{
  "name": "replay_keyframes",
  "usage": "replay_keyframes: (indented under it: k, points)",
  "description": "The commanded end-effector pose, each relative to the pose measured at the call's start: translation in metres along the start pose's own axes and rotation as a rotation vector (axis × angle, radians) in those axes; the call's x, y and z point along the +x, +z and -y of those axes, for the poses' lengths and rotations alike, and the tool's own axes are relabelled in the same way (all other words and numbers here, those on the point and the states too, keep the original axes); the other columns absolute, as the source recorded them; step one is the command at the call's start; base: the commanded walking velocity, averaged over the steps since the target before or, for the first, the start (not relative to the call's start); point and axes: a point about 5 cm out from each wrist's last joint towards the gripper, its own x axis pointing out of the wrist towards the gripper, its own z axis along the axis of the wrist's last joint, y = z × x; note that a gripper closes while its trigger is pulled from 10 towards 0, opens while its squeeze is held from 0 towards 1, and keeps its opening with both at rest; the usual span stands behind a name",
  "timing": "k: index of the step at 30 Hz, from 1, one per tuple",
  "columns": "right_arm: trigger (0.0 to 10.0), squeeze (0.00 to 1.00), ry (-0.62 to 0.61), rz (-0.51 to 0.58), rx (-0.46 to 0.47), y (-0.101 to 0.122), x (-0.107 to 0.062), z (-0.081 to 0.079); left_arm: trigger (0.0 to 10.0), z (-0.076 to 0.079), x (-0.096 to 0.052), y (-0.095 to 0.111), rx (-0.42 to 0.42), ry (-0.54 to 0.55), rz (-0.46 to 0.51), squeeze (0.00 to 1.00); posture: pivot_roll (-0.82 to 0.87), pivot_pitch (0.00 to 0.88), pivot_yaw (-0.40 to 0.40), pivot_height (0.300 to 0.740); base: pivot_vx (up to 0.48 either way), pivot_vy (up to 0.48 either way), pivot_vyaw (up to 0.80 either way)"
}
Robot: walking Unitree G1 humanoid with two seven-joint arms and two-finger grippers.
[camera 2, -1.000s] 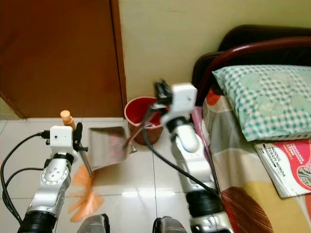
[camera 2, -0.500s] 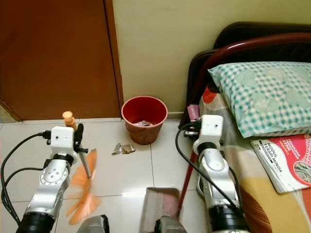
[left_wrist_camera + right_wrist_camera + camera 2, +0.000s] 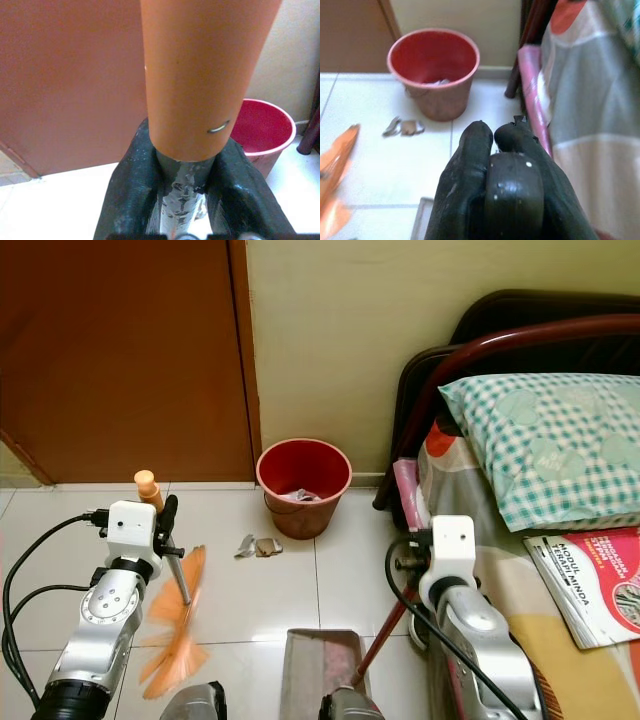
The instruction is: Sweep floor
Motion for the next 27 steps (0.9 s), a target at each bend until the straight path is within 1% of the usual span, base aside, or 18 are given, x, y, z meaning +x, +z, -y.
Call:
replay_keyframes:
  k: [1,2,3,4,5,7,9,10,11,12,13,17,18,21,22,23,26,27]
  points:
    - [10.0,0.0,-0.02,-0.16,0.037,-0.027,-0.006,0.007,10.0,0.0,-0.002,-0.008,0.0,-0.008,-0.049,0.0,0.03,0.125,-0.071,0.74,0.0,0.0,0.0]
    - [10.0,0.0,-0.034,-0.154,0.052,-0.026,-0.005,0.009,10.0,0.0,-0.001,-0.007,-0.001,-0.008,-0.048,0.0,0.03,0.125,-0.071,0.74,0.0,0.0,0.0]
    - [10.0,0.0,-0.101,-0.098,0.112,-0.019,0.002,0.016,10.0,0.001,0.001,-0.003,-0.01,-0.011,-0.03,0.0,0.03,0.125,-0.071,0.74,0.0,0.0,0.0]
    - [10.0,0.0,-0.101,-0.098,0.112,-0.019,0.002,0.016,10.0,0.001,0.001,-0.003,-0.01,-0.011,-0.03,0.0,0.03,0.125,-0.071,0.74,0.0,0.0,0.0]
    - [10.0,0.0,-0.172,-0.002,0.132,-0.003,0.012,0.022,10.0,0.004,0.004,0.006,-0.005,-0.028,0.011,0.0,0.03,0.123,-0.065,0.74,0.0,0.0,0.0]
    - [10.0,0.0,-0.2,0.076,0.095,0.012,0.02,0.024,10.0,0.006,0.006,0.015,0.002,-0.039,0.052,0.0,0.04,0.115,-0.045,0.74,0.0,0.0,0.0]
    - [10.0,0.0,-0.227,0.162,0.063,0.031,0.035,0.021,10.0,0.006,0.013,0.029,0.018,-0.025,0.12,0.0,0.03,0.106,-0.036,0.74,0.0,0.0,0.0]
    - [10.0,0.0,-0.227,0.162,0.063,0.031,0.035,0.021,10.0,0.006,0.013,0.029,0.018,-0.025,0.12,0.0,0.03,0.106,-0.036,0.74,0.0,0.0,0.0]
    - [10.0,0.0,-0.258,0.194,0.081,0.041,0.043,0.02,10.0,0.005,0.019,0.04,0.029,-0.009,0.175,0.0,0.04,0.112,-0.035,0.74,0.0,0.0,0.0]
    - [10.0,0.0,-0.265,0.199,0.087,0.043,0.045,0.019,10.0,0.005,0.021,0.042,0.032,-0.005,0.187,0.0,0.04,0.112,-0.035,0.74,0.0,0.0,0.0]
    - [10.0,0.0,-0.263,0.224,0.081,0.05,0.049,0.015,10.0,0.005,0.026,0.052,0.058,0.012,0.237,0.0,0.04,0.109,-0.033,0.74,0.0,0.0,0.0]
    - [10.0,0.0,-0.247,0.251,0.074,0.058,0.054,0.006,10.0,0.009,0.035,0.065,0.054,-0.001,0.282,0.0,0.04,0.108,-0.034,0.74,0.0,0.0,0.0]
    - [10.0,0.0,-0.236,0.257,0.074,0.059,0.057,0.001,10.0,0.014,0.04,0.072,0.058,-0.023,0.307,0.0,0.04,0.108,-0.037,0.74,0.0,0.0,0.0]
    - [10.0,0.0,-0.226,0.261,0.071,0.056,0.061,-0.003,10.0,0.025,0.046,0.082,0.065,-0.085,0.338,0.0,0.04,0.108,-0.037,0.74,0.0,0.0,0.0]
    - [10.0,0.0,-0.229,0.262,0.067,0.054,0.064,-0.004,10.0,0.036,0.05,0.088,0.074,-0.144,0.356,0.0,0.04,0.108,-0.037,0.74,0.0,0.0,0.0]
    - [10.0,0.0,-0.229,0.262,0.067,0.054,0.064,-0.004,10.0,0.036,0.05,0.088,0.074,-0.144,0.356,0.0,0.04,0.108,-0.037,0.74,0.0,0.0,0.0]
    - [10.0,0.0,-0.253,0.266,0.063,0.052,0.065,-0.003,10.0,0.056,0.052,0.091,0.089,-0.263,0.368,0.0,0.03,0.108,-0.034,0.74,0.0,0.0,0.0]
    - [10.0,0.0,-0.276,0.27,0.054,0.051,0.066,-0.002,10.0,0.066,0.052,0.092,0.113,-0.324,0.381,0.0,0.03,0.107,-0.033,0.74,0.0,0.0,0.0]
